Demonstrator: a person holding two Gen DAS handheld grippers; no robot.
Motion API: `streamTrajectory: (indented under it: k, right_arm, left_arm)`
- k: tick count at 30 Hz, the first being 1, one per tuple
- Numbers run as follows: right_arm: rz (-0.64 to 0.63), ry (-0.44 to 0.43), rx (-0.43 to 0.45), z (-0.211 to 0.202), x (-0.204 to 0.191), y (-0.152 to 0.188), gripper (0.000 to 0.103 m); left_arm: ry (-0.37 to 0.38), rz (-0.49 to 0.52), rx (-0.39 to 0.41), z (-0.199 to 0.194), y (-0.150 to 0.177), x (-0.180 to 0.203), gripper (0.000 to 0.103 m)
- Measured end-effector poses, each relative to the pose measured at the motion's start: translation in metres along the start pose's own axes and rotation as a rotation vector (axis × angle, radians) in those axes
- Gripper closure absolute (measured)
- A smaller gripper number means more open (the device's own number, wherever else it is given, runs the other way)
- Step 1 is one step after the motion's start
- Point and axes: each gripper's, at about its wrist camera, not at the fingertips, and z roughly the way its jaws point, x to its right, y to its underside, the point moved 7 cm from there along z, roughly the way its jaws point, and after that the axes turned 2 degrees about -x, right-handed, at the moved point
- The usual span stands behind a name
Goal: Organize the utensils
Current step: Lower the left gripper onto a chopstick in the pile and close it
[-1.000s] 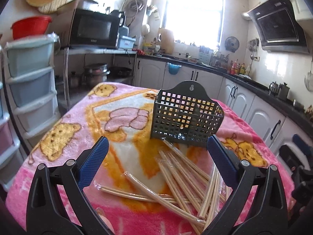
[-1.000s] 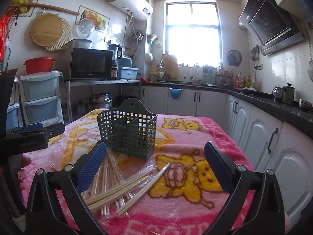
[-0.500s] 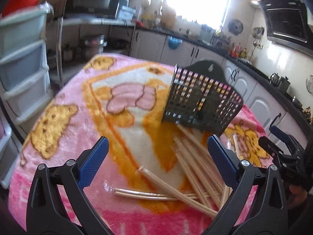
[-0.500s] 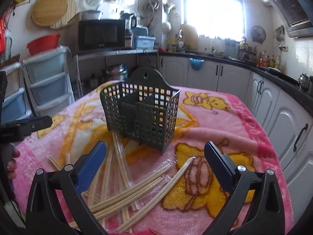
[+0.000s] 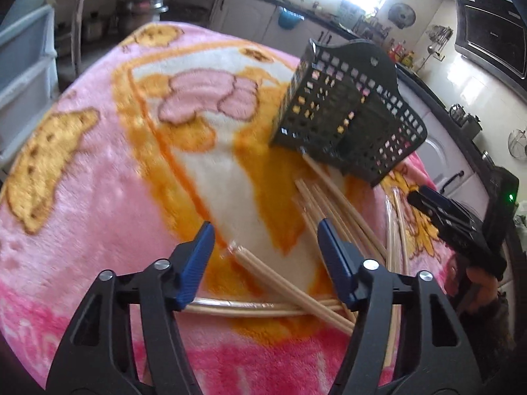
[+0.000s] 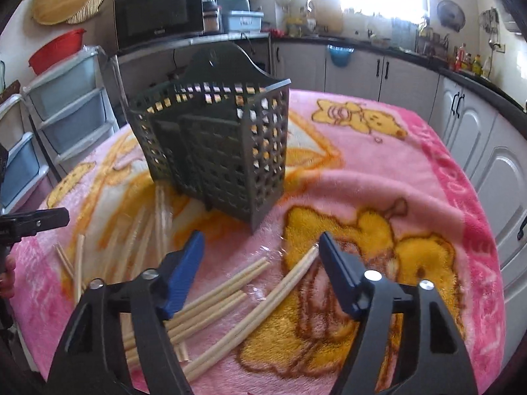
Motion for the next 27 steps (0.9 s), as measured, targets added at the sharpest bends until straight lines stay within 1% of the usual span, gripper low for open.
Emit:
streamTrajectory:
  k: [1,3,6,7,9,12,14,16,17,18,19,20,21,22,24,27]
  right_arm:
    - [0.002,-0.009,-0.011,0.003,0.002,0.000,0.041]
    - [-0.005,-0.020,-0.027,0.009,0.003,0.000,0.050]
    - [-0.009,-0.040,-0.068,0.021,0.006,0.001,0.058]
    - [-0.007,-0.041,-0.079,0.025,0.007,0.001,0.060]
    - [-0.007,-0.045,-0.095,0.031,0.009,0.001,0.062]
    - [-0.007,-0.048,-0.121,0.038,0.011,0.002,0.063]
    - [0.002,-0.049,-0.139,0.044,0.015,0.003,0.064]
    - [0.019,-0.057,-0.161,0.049,0.018,0.006,0.068]
    - [0.029,-0.064,-0.169,0.052,0.019,0.007,0.073]
    - [0.035,-0.069,-0.171,0.053,0.020,0.007,0.076]
    - [0.039,-0.069,-0.172,0.055,0.019,0.008,0.079]
    - [0.038,-0.064,-0.171,0.056,0.019,0.008,0.086]
    - [0.038,-0.064,-0.166,0.056,0.018,0.008,0.092]
    - [0.044,-0.071,-0.159,0.054,0.018,0.009,0.096]
    - [0.043,-0.075,-0.147,0.051,0.016,0.007,0.100]
    - [0.045,-0.079,-0.124,0.045,0.015,0.006,0.100]
  left_arm:
    - [0.003,-0.002,-0.011,0.002,0.002,0.000,0.048]
    - [0.003,-0.002,-0.022,0.005,0.003,0.000,0.048]
    - [-0.007,-0.007,-0.045,0.010,0.005,-0.004,0.053]
    - [0.001,-0.015,-0.053,0.012,0.007,-0.005,0.054]
    - [-0.010,-0.014,-0.064,0.015,0.009,-0.007,0.054]
    - [-0.016,-0.023,-0.082,0.019,0.014,-0.010,0.061]
    - [-0.019,-0.026,-0.079,0.021,0.016,-0.012,0.065]
    - [-0.036,-0.021,-0.074,0.022,0.016,-0.012,0.069]
    - [-0.038,-0.022,-0.074,0.022,0.016,-0.011,0.070]
    - [-0.038,-0.023,-0.072,0.021,0.016,-0.011,0.070]
    - [-0.041,-0.022,-0.070,0.021,0.015,-0.011,0.074]
    - [-0.046,-0.016,-0.068,0.021,0.016,-0.011,0.078]
    - [-0.051,-0.014,-0.065,0.021,0.017,-0.011,0.080]
    - [-0.051,-0.015,-0.063,0.022,0.017,-0.011,0.082]
    - [-0.053,-0.011,-0.055,0.023,0.015,-0.013,0.086]
    - [-0.046,-0.017,-0.042,0.023,0.011,-0.015,0.095]
